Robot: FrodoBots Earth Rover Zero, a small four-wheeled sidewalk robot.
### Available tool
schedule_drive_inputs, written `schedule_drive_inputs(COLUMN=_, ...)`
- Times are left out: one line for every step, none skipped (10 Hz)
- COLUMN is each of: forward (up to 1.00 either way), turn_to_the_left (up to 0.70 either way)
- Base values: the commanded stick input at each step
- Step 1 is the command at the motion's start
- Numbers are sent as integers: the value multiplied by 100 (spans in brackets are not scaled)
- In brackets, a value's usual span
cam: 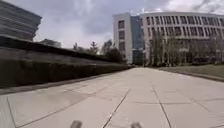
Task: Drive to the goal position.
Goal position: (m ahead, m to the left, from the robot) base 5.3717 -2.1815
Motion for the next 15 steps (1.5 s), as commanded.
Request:
schedule_drive_inputs(forward=99, turn_to_the_left=6)
schedule_drive_inputs(forward=99, turn_to_the_left=6)
schedule_drive_inputs(forward=99, turn_to_the_left=6)
schedule_drive_inputs(forward=99, turn_to_the_left=6)
schedule_drive_inputs(forward=99, turn_to_the_left=6)
schedule_drive_inputs(forward=99, turn_to_the_left=6)
schedule_drive_inputs(forward=99, turn_to_the_left=6)
schedule_drive_inputs(forward=99, turn_to_the_left=6)
schedule_drive_inputs(forward=99, turn_to_the_left=6)
schedule_drive_inputs(forward=99, turn_to_the_left=-10)
schedule_drive_inputs(forward=99, turn_to_the_left=-40)
schedule_drive_inputs(forward=99, turn_to_the_left=-40)
schedule_drive_inputs(forward=99, turn_to_the_left=-40)
schedule_drive_inputs(forward=99, turn_to_the_left=-40)
schedule_drive_inputs(forward=99, turn_to_the_left=-40)
